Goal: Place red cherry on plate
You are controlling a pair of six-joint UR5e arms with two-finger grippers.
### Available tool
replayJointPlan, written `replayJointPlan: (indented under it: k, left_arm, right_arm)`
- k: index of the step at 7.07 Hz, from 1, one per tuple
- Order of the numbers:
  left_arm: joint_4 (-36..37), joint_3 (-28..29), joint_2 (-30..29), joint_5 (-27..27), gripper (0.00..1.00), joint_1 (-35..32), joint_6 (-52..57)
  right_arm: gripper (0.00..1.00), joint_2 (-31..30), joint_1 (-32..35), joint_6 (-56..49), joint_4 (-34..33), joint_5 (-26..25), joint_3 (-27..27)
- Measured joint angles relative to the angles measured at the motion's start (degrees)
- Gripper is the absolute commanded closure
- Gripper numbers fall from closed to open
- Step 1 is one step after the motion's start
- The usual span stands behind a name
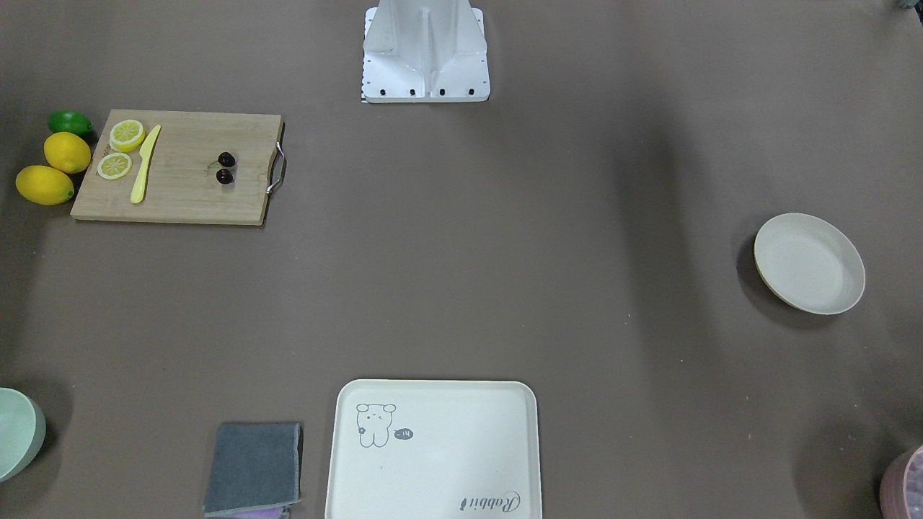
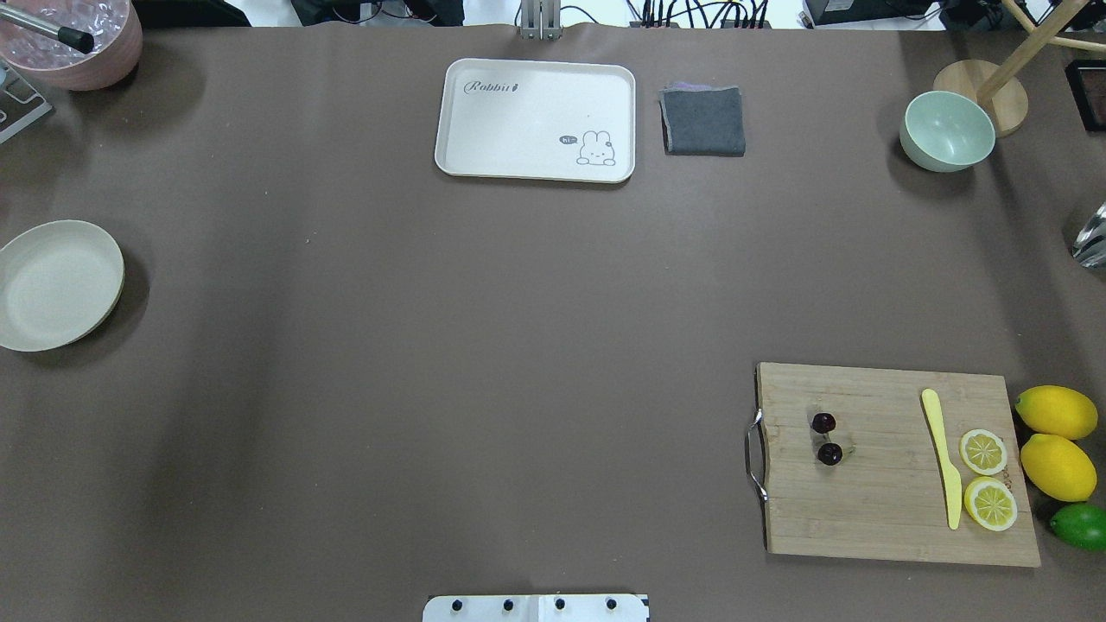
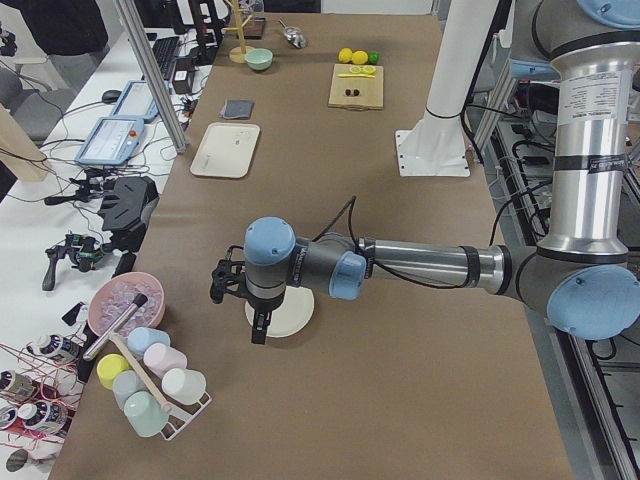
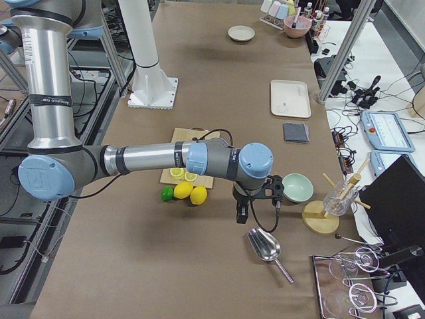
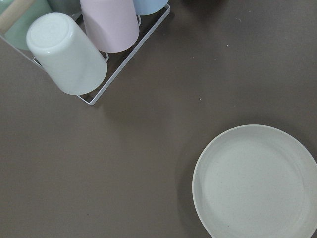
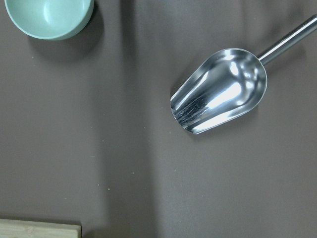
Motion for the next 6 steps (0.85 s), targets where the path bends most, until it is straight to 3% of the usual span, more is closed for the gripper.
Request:
replayJointPlan:
  k: [6]
  left_arm:
    - [-0.5,0.0,0.1,1.8,0.02,-0.2,0.0]
  right_arm:
    - [0.00,0.0,0.0,0.0,0.0,-0.2,-0.2]
